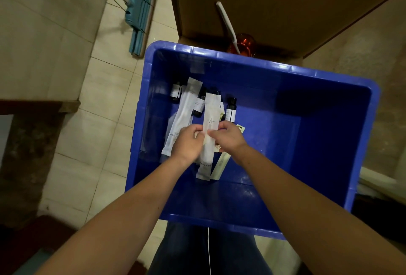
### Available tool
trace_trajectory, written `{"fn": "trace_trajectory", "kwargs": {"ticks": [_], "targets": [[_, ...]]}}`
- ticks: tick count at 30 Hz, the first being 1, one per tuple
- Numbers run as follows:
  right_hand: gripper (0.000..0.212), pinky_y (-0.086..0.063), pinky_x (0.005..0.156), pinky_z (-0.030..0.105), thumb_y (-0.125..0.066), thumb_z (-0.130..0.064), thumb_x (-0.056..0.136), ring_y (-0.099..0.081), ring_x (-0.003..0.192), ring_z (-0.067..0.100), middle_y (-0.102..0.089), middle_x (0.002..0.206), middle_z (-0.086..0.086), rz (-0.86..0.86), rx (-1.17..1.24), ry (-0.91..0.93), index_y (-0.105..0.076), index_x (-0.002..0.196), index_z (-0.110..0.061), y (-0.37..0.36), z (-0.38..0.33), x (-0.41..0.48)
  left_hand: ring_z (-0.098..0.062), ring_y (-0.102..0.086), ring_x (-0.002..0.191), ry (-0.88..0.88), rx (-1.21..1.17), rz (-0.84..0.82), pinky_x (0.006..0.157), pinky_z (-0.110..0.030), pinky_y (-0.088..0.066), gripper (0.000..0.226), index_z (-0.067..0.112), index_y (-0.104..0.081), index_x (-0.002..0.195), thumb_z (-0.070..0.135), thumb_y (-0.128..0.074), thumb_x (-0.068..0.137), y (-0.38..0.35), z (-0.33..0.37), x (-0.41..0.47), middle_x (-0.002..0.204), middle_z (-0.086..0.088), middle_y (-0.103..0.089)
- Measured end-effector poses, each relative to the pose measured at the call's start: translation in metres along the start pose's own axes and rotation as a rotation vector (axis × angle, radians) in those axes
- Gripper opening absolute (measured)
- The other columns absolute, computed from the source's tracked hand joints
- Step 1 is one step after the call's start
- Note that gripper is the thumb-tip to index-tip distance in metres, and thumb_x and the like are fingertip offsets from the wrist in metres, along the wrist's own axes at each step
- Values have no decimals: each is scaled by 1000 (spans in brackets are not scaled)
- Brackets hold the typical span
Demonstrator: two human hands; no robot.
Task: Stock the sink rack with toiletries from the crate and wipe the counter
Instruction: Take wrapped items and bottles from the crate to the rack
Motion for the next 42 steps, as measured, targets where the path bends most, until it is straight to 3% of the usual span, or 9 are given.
{"fn": "trace_trajectory", "kwargs": {"ticks": [6,9,13,17,20,25,28,35,42], "targets": [[13,-43,60,23,-56,-20,96,-56,72,11,-63,87,-3,-10,24,76,-64,106,-18,14,-11,-18,-11,-57,102,14,-22,-2,91,-25,-45,19,17,-61,113,19,-54,96,2,12,-14,110,6,-61],[11,-49,66,26,-54,-22,97,-58,77,13,-64,87,-2,6,49,85,-64,93,-20,26,-15,-30,-11,-58,100,-6,-47,-10,88,-25,-44,14,21,-58,107,19,-56,94,3,27,-22,106,7,-61],[17,-51,62,23,-54,-19,98,-60,75,12,-64,87,0,18,122,80,-59,81,-17,40,-21,-49,-14,-62,97,-6,-71,-63,86,-27,-47,15,23,-52,105,19,-59,93,1,45,-36,103,0,-66],[15,-54,74,33,-54,-18,97,-59,78,16,-63,84,0,10,153,93,-57,83,-14,55,-28,-72,-15,-64,94,-37,-88,-65,83,-27,-47,26,23,-48,112,21,-63,90,1,67,-57,99,-3,-67],[11,-56,85,40,-55,-16,95,-61,82,17,-65,87,2,5,169,96,-64,96,-9,67,-34,-95,-16,-67,91,-61,-82,-99,85,-34,-54,26,20,-54,116,21,-62,91,0,84,-77,96,-2,-68],[16,-57,68,27,-56,-12,94,-65,79,13,-69,96,3,34,229,132,-65,107,-7,89,-45,-142,-15,-66,90,-144,-78,-143,86,-35,-56,20,13,-62,113,17,-60,93,-1,118,-114,96,-1,-67],[20,-58,73,29,-62,-13,92,-68,90,16,-70,104,3,58,274,155,-64,112,-9,103,-49,-170,-19,-67,94,-171,-54,-173,89,-42,-56,16,15,-60,108,20,-61,93,2,138,-134,101,-4,-68],[20,-57,65,26,-64,-12,91,-68,94,15,-69,105,2,235,391,240,-64,111,-12,142,-58,-240,-20,-68,93,-347,68,-284,82,-45,-58,19,17,-58,109,26,-61,92,0,192,-180,103,-3,-68],[18,-60,68,31,-58,-6,93,-69,96,21,-71,106,8,448,659,286,-64,110,-8,174,-29,-306,-12,-65,99,-464,197,-465,84,-32,-56,31,21,-57,119,31,-64,91,-27,222,-229,110,3,-66]]}}
Point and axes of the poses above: each hand's wrist, its own x-axis towards the middle knuckle, its own y-axis out of the back of the hand, z = x × y, the point moved 6 cm from there along x, towards the middle knuckle
